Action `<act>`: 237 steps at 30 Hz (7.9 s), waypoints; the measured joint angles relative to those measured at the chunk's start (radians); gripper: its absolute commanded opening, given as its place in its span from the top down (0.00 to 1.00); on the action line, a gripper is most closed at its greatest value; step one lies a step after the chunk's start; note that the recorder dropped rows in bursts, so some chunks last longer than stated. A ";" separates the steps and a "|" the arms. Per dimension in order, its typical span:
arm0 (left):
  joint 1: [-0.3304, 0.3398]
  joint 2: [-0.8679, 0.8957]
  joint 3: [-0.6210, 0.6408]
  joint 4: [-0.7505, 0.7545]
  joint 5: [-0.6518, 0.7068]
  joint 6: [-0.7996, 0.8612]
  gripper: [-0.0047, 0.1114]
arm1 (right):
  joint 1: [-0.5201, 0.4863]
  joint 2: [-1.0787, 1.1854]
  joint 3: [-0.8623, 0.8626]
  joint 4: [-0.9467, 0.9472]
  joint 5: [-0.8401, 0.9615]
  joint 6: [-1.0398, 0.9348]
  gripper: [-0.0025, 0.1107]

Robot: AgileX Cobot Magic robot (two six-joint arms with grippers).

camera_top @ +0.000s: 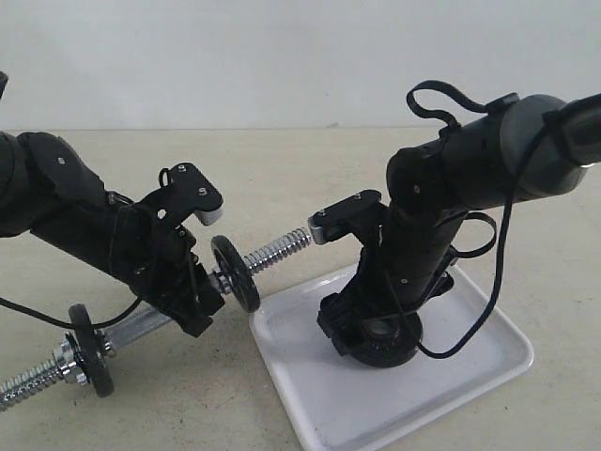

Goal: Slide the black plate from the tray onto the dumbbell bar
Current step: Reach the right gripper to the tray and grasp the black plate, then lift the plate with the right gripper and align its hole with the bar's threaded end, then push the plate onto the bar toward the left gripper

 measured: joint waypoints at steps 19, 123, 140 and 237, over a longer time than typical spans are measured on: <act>0.000 -0.001 0.000 0.040 0.031 0.006 0.92 | -0.016 0.000 0.000 0.057 0.004 -0.089 0.98; 0.004 -0.100 0.005 0.064 0.227 0.092 0.92 | -0.405 0.040 -0.002 1.407 0.550 -1.177 0.98; 0.004 -0.100 0.005 0.062 0.225 0.093 0.92 | -0.405 0.011 -0.008 1.324 0.559 -1.144 0.98; 0.002 -0.100 0.005 0.023 0.213 0.118 0.92 | -0.331 0.092 -0.008 1.452 0.559 -1.137 0.98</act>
